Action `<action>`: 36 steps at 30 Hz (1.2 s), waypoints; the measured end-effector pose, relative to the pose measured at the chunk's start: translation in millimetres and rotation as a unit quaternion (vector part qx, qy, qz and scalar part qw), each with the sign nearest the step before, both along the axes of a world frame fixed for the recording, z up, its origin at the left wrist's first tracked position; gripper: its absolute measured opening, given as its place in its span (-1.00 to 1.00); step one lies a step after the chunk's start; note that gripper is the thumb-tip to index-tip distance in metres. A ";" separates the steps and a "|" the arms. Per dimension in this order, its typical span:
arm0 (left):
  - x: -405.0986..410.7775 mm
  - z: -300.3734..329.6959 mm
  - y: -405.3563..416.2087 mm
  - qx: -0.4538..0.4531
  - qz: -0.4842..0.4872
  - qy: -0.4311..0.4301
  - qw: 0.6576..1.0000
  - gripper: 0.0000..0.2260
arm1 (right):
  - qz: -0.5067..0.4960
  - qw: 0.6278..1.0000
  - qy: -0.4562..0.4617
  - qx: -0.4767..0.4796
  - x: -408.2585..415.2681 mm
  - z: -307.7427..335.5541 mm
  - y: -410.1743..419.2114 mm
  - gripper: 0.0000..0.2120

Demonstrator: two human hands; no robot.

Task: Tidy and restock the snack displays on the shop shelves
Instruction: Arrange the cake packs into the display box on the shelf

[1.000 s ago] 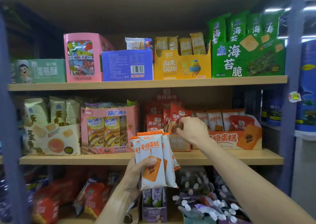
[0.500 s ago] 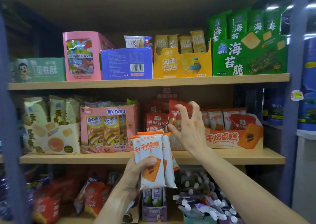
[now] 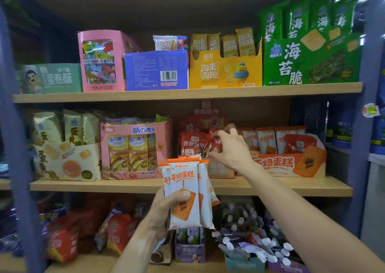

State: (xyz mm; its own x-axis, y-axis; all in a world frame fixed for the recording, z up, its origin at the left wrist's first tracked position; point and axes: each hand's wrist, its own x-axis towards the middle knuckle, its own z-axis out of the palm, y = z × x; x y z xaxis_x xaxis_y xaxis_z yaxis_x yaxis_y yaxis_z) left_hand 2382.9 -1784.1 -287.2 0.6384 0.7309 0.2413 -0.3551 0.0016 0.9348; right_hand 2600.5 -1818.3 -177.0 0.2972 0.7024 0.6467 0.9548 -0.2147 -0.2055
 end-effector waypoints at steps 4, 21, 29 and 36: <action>2.5 1.0 -5.3 0.018 -0.014 0.006 1.000 -0.32 | 0.118 0.986 0.059 0.097 8.3 -14.9 -20.6 -0.44; 74.7 16.9 -37.1 0.051 -0.034 0.032 0.998 -0.33 | -0.310 0.946 0.046 -0.086 167.3 6.0 -90.0 -0.64; 91.7 21.4 -50.3 0.021 -0.021 0.013 0.999 -0.31 | -0.260 0.964 0.046 0.002 161.9 7.0 -80.4 -0.72; 90.9 23.1 -52.2 0.001 -0.026 -0.008 1.000 -0.38 | -0.078 0.994 0.067 0.042 138.4 16.9 -90.6 -0.69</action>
